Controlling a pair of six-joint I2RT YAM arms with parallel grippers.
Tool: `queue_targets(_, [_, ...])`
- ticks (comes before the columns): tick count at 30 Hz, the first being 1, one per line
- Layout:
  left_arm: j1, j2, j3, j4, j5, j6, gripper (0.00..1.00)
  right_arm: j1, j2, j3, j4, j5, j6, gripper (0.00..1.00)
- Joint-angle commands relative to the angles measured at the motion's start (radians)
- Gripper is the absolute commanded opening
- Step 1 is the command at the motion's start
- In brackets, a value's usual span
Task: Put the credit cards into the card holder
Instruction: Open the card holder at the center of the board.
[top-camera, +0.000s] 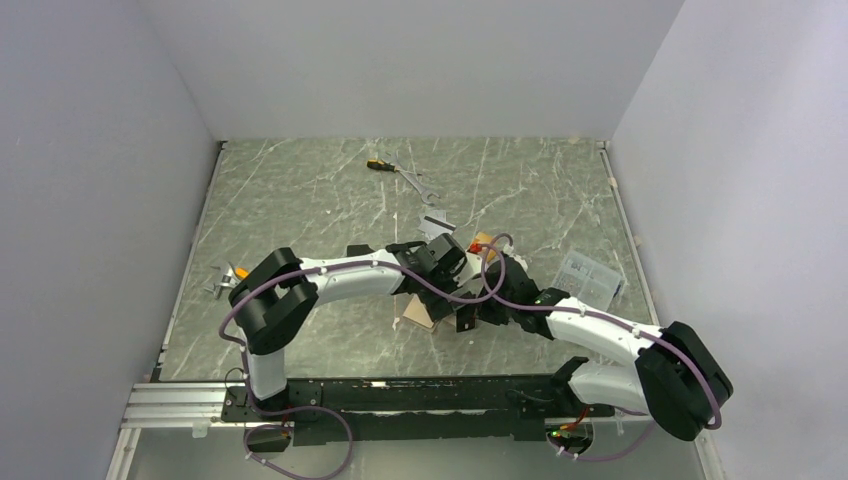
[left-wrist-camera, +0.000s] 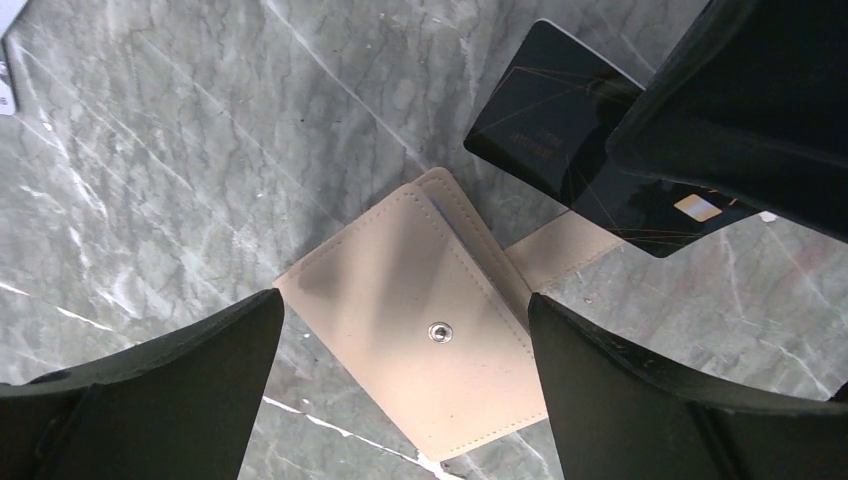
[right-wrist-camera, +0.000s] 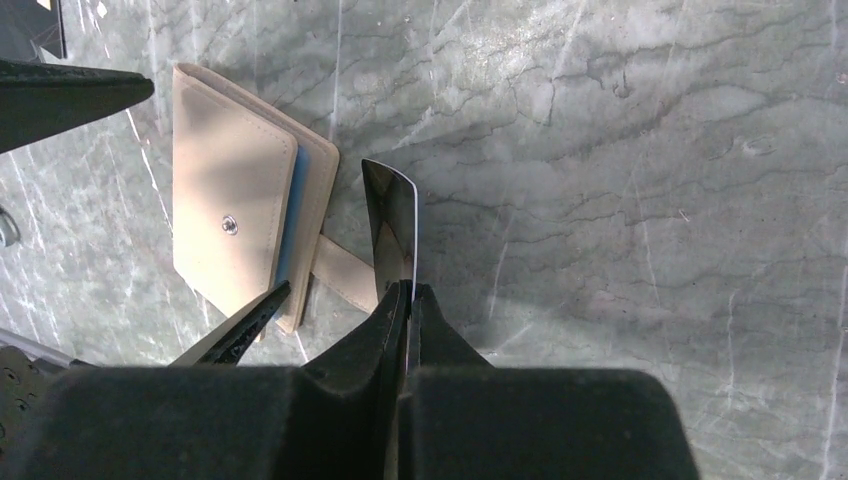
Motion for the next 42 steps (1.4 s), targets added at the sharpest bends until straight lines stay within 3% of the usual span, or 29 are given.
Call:
queue_targets(1, [-0.023,0.036,0.018,-0.082,-0.056,0.063,0.99,-0.008,0.006,-0.022,-0.003,0.104,-0.059,0.0])
queue_targets(14, [-0.018,0.009,0.012,-0.118,-0.146,0.119,0.99,-0.011,-0.001,-0.063,0.026,0.126,-0.058,0.0])
queue_targets(27, [0.074,-0.072,0.04,-0.191,-0.103,0.118,0.93,-0.011,0.011,-0.078,0.046,0.127,-0.069,0.0])
queue_targets(42, [0.169,-0.059,0.094,-0.226,0.004,0.094,0.72,-0.009,0.004,-0.087,0.051,0.135,-0.077,0.0])
